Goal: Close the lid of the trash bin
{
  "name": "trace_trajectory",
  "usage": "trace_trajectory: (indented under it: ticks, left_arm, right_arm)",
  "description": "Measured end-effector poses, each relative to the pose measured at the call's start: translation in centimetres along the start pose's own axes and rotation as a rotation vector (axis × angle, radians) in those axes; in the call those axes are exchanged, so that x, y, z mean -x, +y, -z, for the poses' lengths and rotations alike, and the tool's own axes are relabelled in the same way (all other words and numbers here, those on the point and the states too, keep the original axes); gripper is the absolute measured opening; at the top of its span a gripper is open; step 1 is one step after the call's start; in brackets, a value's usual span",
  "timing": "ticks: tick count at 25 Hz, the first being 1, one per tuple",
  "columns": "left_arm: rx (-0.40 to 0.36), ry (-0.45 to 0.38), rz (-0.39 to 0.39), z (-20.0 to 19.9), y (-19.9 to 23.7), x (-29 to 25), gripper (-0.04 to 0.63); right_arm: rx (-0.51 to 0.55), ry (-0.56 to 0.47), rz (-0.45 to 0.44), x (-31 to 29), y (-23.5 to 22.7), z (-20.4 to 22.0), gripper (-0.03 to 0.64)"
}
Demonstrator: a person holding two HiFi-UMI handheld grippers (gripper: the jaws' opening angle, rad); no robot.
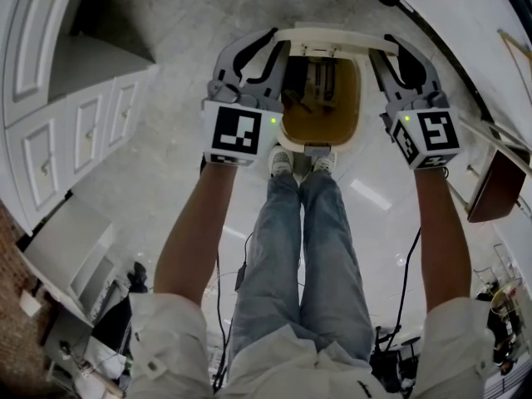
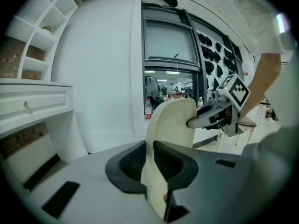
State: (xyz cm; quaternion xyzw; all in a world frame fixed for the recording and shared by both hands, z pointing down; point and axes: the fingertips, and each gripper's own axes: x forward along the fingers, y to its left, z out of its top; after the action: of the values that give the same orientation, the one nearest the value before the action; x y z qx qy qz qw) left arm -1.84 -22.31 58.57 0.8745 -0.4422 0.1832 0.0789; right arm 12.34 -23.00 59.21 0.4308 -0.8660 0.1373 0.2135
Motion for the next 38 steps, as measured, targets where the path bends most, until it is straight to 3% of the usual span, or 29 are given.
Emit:
trace_trajectory:
  ticks: [38]
  left_arm:
    - [-0.149, 0.043, 0.099, 1.6, -3.1, 3.2, 0.064]
  right_arm:
    - [0.032, 0.049, -0.052, 3.2, 2.7, 2.6, 0.109]
